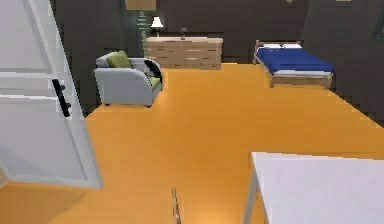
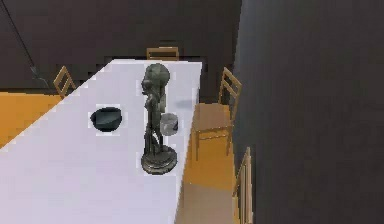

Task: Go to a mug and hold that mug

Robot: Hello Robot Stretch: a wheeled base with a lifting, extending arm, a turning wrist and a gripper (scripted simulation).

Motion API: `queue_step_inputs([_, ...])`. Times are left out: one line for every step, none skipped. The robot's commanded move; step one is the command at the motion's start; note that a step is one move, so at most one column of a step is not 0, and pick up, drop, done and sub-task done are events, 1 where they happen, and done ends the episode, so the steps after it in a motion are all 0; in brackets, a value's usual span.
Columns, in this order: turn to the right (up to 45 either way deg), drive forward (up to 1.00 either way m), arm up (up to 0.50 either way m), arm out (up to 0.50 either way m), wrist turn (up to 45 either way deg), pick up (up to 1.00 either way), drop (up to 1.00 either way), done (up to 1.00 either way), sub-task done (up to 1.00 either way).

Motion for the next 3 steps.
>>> queue_step_inputs([0.0,0.00,0.38,0.00,0.0,0.00,0.00,0.00,0.00])
queue_step_inputs([0.0,0.00,0.00,0.50,0.0,0.00,0.00,0.00,0.00])
queue_step_inputs([0.0,0.00,0.00,0.00,45.0,0.00,0.00,0.00,0.00])
